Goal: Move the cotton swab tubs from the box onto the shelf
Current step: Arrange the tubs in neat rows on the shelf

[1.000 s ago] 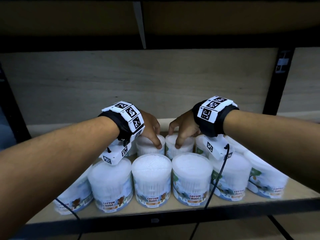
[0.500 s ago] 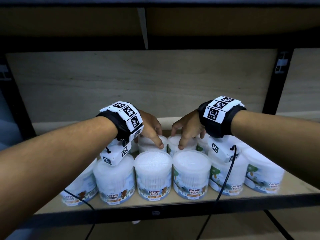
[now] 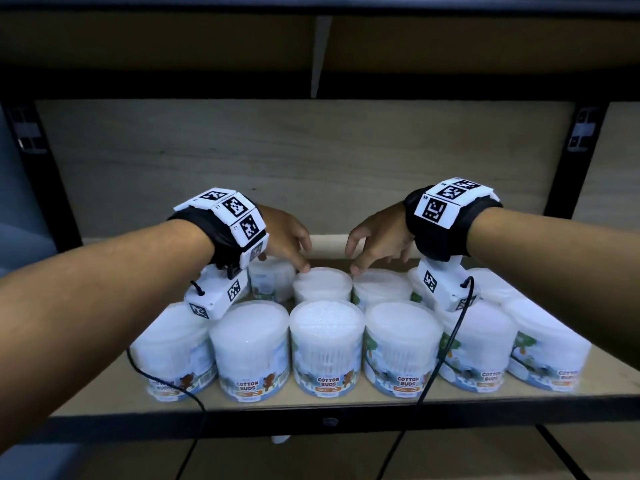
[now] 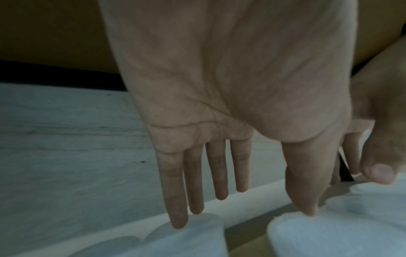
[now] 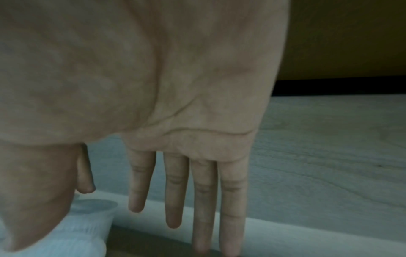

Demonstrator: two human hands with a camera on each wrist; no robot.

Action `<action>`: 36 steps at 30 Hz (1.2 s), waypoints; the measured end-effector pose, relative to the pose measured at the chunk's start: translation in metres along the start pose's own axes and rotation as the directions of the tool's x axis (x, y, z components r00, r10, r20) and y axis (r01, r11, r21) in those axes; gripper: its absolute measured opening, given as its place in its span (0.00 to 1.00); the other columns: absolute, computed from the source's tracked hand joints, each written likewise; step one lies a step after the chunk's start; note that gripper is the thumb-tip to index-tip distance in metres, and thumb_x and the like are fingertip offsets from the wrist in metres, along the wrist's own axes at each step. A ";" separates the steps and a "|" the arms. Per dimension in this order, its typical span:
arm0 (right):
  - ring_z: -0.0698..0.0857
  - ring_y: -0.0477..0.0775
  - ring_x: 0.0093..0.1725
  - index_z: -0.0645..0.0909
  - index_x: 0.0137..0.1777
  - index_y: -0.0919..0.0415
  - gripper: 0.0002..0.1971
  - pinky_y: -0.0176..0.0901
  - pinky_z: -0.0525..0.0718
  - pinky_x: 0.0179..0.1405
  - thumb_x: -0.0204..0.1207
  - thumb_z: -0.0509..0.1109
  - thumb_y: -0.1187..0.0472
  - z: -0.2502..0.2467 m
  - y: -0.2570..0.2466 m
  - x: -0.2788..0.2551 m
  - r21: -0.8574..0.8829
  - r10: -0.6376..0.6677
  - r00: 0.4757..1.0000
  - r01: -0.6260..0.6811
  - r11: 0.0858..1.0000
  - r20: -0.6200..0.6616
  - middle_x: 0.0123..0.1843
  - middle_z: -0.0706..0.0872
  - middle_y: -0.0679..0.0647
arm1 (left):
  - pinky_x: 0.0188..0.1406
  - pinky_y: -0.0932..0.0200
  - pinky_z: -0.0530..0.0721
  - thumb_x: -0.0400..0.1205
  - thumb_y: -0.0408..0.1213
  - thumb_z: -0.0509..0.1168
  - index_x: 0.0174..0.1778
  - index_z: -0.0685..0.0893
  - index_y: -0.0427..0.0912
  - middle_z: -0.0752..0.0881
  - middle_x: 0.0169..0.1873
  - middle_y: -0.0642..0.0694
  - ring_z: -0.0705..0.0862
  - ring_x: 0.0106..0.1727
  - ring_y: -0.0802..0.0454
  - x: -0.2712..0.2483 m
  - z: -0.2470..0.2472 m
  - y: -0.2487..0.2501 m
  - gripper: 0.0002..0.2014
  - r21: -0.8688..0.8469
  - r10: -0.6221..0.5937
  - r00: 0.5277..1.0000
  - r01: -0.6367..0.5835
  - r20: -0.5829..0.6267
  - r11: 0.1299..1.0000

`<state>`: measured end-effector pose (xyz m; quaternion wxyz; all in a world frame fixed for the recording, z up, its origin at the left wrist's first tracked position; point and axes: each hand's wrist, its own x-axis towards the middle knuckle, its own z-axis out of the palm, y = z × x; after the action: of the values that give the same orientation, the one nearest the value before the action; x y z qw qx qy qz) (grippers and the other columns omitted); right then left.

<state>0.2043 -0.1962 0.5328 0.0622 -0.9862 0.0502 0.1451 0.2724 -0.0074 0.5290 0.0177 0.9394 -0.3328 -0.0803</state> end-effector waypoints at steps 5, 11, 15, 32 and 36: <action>0.89 0.58 0.54 0.77 0.71 0.45 0.26 0.53 0.90 0.55 0.74 0.77 0.44 -0.007 -0.024 0.009 0.086 -0.025 0.998 0.030 0.996 -0.055 0.61 0.79 0.50 | 0.69 0.51 0.80 0.75 0.54 0.74 0.70 0.79 0.56 0.82 0.65 0.57 0.81 0.65 0.54 -0.011 -0.008 -0.041 0.27 0.129 -0.043 0.998 0.047 -0.035 0.991; 0.89 0.59 0.53 0.74 0.74 0.46 0.30 0.54 0.90 0.53 0.74 0.76 0.42 -0.008 -0.058 0.032 0.112 -0.052 0.996 0.061 0.992 -0.078 0.63 0.77 0.51 | 0.69 0.61 0.71 0.77 0.52 0.73 0.74 0.76 0.56 0.79 0.69 0.57 0.77 0.69 0.56 -0.017 -0.006 -0.084 0.28 0.164 -0.092 0.995 0.099 -0.045 0.981; 0.89 0.60 0.55 0.71 0.77 0.47 0.32 0.57 0.89 0.56 0.75 0.75 0.41 -0.008 -0.081 0.046 0.098 -0.065 0.995 0.072 0.993 -0.080 0.69 0.75 0.53 | 0.70 0.61 0.70 0.78 0.54 0.72 0.75 0.73 0.58 0.76 0.72 0.58 0.75 0.72 0.55 -0.013 -0.005 -0.103 0.29 0.187 -0.124 0.992 0.129 -0.039 0.974; 0.83 0.60 0.50 0.74 0.76 0.62 0.43 0.51 0.85 0.45 0.69 0.77 0.35 0.003 -0.145 0.120 -0.101 -0.055 0.997 0.049 0.994 -0.058 0.74 0.77 0.58 | 0.69 0.59 0.68 0.77 0.41 0.76 0.82 0.62 0.62 0.64 0.82 0.53 0.67 0.79 0.51 0.021 0.000 -0.147 0.41 0.221 -0.164 0.975 0.129 0.148 0.967; 0.81 0.62 0.59 0.75 0.74 0.64 0.38 0.50 0.84 0.38 0.71 0.78 0.40 0.005 -0.149 0.127 -0.103 -0.043 0.998 0.038 0.994 -0.046 0.71 0.78 0.59 | 0.68 0.59 0.67 0.77 0.41 0.72 0.80 0.63 0.67 0.66 0.80 0.55 0.69 0.71 0.56 0.022 0.006 -0.150 0.38 0.202 -0.134 0.984 0.109 0.118 0.973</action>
<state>0.3417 -0.0592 0.5067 0.0136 -0.9921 0.0240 0.1223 0.3817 0.0958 0.5065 -0.1012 0.9480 -0.2812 -0.1097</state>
